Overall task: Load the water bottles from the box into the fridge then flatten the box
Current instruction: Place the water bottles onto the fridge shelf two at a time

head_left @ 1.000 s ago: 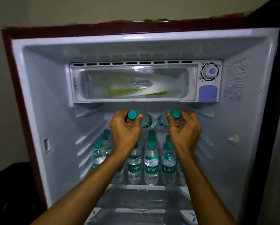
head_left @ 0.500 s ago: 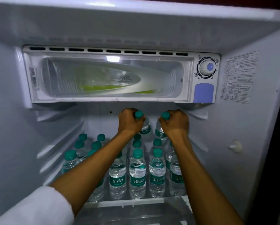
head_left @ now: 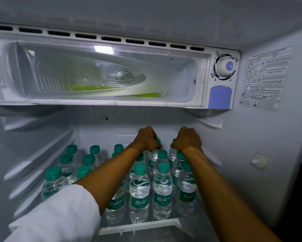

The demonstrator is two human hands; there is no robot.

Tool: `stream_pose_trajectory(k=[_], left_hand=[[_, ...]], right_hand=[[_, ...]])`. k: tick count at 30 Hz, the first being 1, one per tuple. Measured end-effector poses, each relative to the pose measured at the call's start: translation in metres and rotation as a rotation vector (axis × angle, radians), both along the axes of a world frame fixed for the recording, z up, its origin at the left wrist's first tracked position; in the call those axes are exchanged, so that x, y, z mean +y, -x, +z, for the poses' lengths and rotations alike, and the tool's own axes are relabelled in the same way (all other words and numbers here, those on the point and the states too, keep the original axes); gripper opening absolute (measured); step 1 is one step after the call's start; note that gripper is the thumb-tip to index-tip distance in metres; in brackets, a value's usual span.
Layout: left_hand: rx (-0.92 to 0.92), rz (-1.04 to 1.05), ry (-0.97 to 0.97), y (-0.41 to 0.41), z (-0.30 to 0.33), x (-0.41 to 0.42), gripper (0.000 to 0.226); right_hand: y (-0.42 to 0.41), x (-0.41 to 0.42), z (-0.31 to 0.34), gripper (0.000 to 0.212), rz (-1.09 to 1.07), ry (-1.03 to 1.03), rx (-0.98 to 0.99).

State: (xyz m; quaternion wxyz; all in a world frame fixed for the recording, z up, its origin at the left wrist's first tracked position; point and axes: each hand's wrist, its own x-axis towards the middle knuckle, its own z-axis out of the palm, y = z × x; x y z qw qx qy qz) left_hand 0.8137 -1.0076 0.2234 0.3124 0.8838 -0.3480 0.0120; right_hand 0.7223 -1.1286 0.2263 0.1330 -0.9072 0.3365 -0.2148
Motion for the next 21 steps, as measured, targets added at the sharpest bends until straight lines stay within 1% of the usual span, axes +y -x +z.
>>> stream_pose_trajectory(k=[2, 4, 10, 16, 21], left_hand=[[0.017, -0.012, -0.035, 0.0001, 0.0015, -0.0021, 0.035], [0.018, -0.022, -0.066, 0.0005, 0.0022, -0.0037, 0.034], [0.002, -0.039, -0.119, -0.0006, 0.0006, -0.0075, 0.030], [0.007, -0.024, -0.118, -0.0019, -0.0005, -0.0075, 0.033], [0.010, -0.049, -0.126, 0.0027, 0.0002, -0.0101, 0.035]], right_hand=[[-0.0008, 0.0005, -0.0009, 0.042, -0.011, 0.019, 0.046], [-0.0017, 0.0003, -0.0006, 0.048, -0.011, 0.013, 0.069], [-0.0006, -0.0013, 0.0002, 0.054, -0.011, -0.007, 0.069], [0.0007, -0.0001, 0.0015, 0.048, -0.029, -0.005, 0.040], [0.0032, 0.0018, 0.0022, 0.048, -0.036, -0.020, 0.024]])
